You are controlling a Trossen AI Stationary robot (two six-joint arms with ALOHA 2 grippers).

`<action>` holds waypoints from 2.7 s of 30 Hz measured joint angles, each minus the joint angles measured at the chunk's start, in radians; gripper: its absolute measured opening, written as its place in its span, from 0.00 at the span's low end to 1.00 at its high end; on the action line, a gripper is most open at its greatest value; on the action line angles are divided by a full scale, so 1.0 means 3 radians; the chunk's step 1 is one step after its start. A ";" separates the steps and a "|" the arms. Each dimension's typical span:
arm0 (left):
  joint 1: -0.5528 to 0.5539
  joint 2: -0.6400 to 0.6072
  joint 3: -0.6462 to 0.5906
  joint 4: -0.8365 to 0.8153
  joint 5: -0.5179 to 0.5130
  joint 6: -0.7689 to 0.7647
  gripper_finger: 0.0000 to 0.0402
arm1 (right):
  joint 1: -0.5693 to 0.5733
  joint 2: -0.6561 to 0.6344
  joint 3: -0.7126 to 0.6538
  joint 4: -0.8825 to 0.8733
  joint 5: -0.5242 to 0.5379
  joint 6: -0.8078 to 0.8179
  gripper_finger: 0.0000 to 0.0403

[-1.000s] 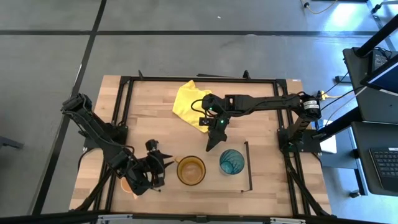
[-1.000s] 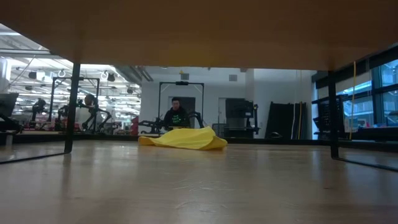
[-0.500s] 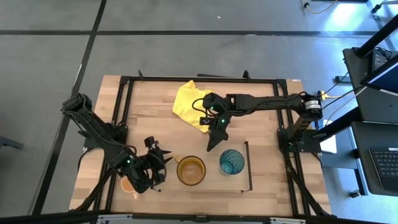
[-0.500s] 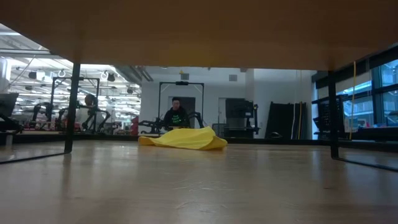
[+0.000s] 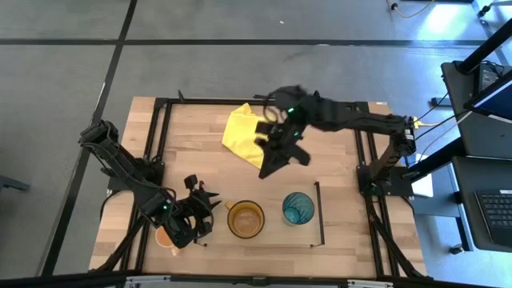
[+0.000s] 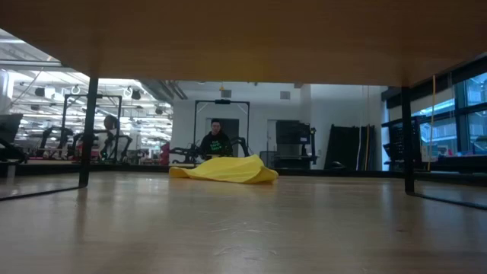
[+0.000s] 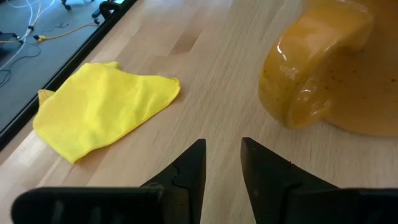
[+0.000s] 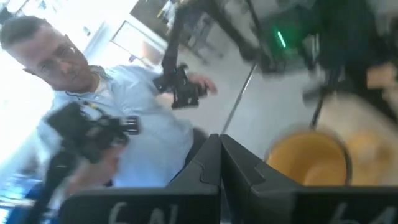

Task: Stack small to large cups/mugs on shelf
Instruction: Put the brown mug on the shelf

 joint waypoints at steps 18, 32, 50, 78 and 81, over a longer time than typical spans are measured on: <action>0.0125 0.0000 0.0000 -0.0123 0.0041 0.0271 0.24 | 0.1782 0.0092 0.1500 -0.2953 0.4054 -0.0123 0.01; 0.0087 0.0000 0.0000 -0.0203 0.0083 0.0379 0.24 | 0.2681 0.0698 0.1498 -0.2813 0.4629 0.1237 0.01; 0.0092 0.0000 0.0000 -0.0237 -0.0014 0.0383 0.24 | 0.2944 0.1478 0.1496 -0.1765 0.5159 0.1371 0.01; 0.0192 0.0000 0.0001 0.0239 -0.0240 0.1997 0.24 | 0.2665 0.1906 0.1496 -0.0695 0.6059 0.1456 0.01; 0.0181 0.0000 0.0001 0.0315 -0.0168 0.2039 0.24 | 0.2643 0.1906 0.1496 -0.0771 0.6044 0.1517 0.01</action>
